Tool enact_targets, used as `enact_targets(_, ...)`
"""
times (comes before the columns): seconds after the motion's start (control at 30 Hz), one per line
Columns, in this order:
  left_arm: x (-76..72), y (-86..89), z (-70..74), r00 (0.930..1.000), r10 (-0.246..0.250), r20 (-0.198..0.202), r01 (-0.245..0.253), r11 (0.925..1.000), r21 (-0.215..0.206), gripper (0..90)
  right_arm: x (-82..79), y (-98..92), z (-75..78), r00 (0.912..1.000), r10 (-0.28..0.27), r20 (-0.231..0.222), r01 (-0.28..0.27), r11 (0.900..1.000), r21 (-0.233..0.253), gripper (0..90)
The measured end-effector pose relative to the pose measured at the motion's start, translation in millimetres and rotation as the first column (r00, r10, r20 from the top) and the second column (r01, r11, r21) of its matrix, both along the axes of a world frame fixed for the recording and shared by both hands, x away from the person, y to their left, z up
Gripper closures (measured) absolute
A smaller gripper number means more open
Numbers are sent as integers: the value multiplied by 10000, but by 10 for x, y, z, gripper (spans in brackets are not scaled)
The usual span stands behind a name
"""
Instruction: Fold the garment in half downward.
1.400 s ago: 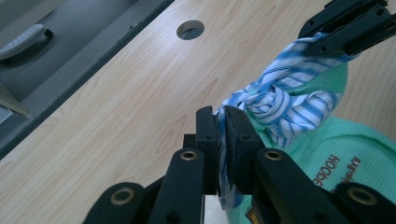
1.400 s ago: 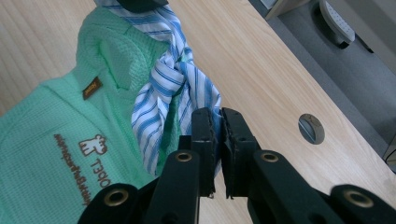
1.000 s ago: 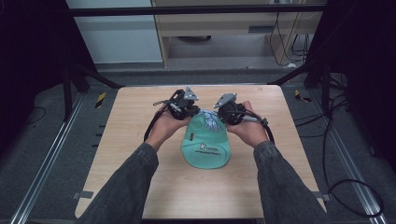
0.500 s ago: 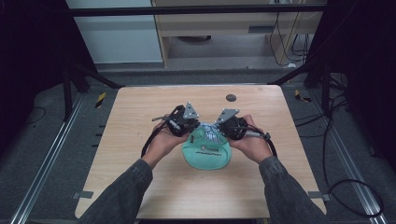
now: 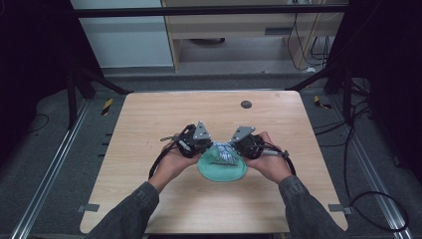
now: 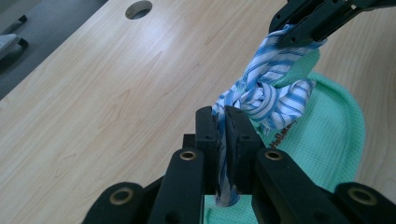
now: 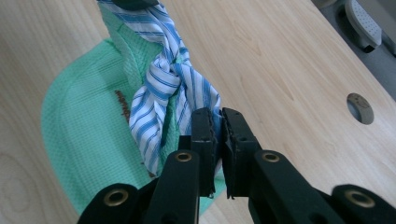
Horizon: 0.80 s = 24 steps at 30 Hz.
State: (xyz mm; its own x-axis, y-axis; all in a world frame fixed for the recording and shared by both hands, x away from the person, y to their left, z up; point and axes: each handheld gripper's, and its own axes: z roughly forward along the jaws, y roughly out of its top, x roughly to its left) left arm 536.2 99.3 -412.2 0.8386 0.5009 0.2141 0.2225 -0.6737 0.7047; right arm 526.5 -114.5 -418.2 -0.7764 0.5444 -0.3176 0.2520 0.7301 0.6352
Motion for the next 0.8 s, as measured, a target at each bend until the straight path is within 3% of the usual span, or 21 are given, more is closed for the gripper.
enact_targets(0.8,-204,104,-222,9994,-249,-257,237,9986,-469,840,-265,39,-130,9982,595,-103,-595,9982,23,836)
